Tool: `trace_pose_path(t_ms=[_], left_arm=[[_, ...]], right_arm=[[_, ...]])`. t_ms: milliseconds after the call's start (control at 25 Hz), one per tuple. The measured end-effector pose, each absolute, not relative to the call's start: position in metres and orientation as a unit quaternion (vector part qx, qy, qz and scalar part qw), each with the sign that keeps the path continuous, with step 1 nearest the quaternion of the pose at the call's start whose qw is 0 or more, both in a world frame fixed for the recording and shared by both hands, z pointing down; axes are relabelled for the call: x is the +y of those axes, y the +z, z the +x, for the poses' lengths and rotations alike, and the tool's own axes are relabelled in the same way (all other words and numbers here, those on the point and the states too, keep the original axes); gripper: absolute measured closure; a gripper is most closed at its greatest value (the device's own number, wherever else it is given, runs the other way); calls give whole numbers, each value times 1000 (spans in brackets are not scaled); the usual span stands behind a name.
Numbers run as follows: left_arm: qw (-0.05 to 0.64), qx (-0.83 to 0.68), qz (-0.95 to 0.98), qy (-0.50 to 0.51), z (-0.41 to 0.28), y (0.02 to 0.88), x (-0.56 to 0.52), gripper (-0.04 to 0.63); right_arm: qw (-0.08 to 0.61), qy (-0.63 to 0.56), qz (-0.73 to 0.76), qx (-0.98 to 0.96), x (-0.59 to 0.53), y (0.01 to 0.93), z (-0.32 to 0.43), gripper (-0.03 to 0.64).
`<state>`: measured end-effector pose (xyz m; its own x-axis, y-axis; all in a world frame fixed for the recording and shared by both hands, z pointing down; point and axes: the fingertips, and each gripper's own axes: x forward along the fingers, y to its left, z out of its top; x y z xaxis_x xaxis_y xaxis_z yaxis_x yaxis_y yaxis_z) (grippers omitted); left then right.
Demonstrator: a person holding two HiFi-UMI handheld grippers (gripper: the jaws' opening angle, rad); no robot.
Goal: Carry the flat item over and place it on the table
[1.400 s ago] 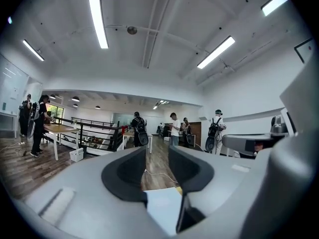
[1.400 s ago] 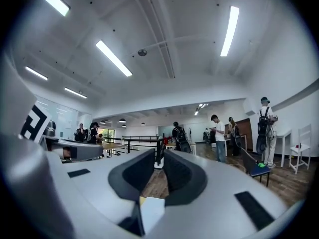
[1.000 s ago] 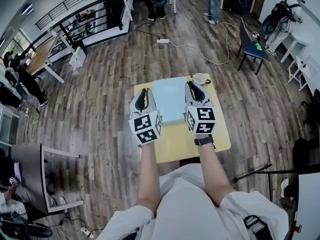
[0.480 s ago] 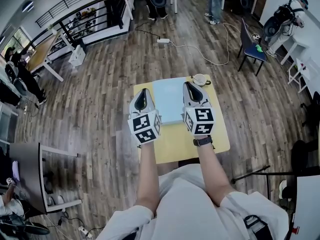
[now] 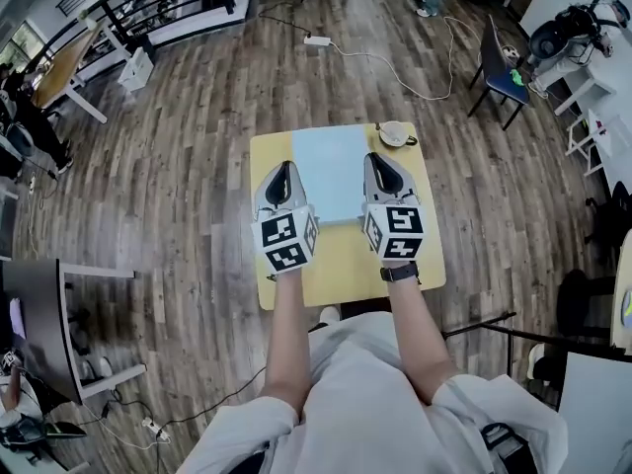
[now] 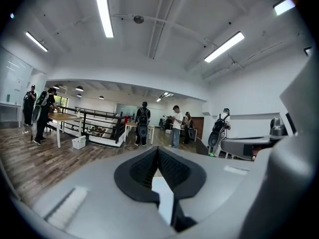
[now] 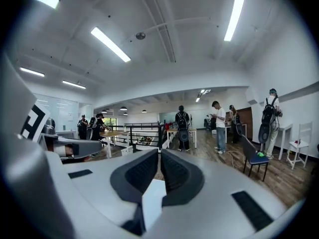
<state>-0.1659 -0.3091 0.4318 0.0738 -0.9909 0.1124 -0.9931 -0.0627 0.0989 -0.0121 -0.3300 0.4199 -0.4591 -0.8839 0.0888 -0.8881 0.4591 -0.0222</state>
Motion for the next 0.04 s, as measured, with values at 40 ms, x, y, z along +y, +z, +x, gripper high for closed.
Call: trace_pose_path(t_ms=[40], left_arm=[[76,-679,731,10,-168,436,-318,584]], right_arm=[[32,33,521,-853,-338,422,-14,592]])
